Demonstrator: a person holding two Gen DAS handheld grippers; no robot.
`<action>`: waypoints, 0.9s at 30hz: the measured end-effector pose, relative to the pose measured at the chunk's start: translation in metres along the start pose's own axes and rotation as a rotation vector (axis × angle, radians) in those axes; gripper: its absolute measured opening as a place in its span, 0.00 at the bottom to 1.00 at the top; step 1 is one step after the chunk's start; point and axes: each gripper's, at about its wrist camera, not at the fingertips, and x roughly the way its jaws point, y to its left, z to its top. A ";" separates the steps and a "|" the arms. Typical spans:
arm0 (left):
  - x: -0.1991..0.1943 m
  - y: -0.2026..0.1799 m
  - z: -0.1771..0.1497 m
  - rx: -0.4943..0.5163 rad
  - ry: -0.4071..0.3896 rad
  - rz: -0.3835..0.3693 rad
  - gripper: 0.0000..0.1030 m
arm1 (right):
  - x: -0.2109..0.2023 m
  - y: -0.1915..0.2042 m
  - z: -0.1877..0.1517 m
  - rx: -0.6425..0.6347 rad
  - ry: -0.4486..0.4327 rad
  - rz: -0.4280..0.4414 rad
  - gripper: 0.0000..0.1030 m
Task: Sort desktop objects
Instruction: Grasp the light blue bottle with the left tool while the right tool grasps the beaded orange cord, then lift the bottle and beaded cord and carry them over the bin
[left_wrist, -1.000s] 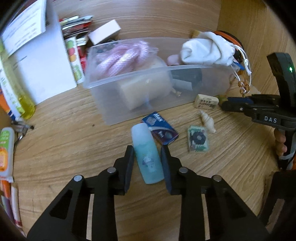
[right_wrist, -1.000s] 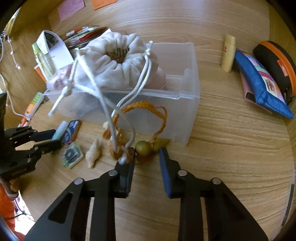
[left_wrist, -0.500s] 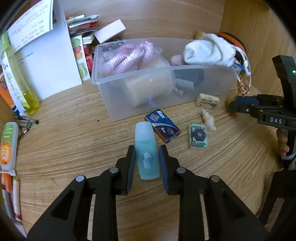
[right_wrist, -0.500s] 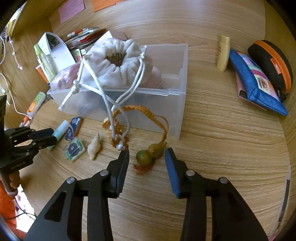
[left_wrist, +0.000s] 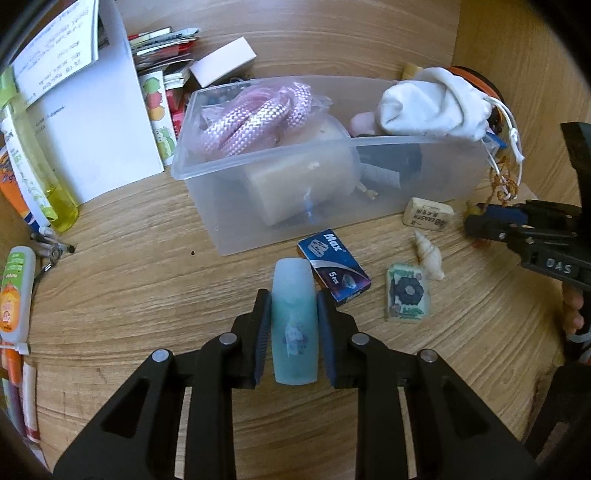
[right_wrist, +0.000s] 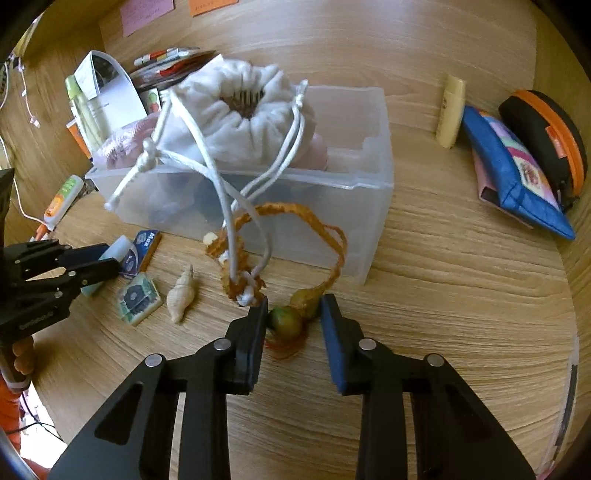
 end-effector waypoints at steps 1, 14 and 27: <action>-0.002 0.001 0.000 -0.005 -0.009 0.007 0.23 | -0.003 0.000 0.000 0.001 -0.013 0.003 0.26; -0.056 0.005 0.011 -0.078 -0.171 -0.022 0.24 | -0.054 0.003 0.010 -0.005 -0.153 0.026 0.26; -0.077 -0.009 0.052 -0.083 -0.288 -0.094 0.24 | -0.063 -0.005 0.035 -0.017 -0.223 0.001 0.26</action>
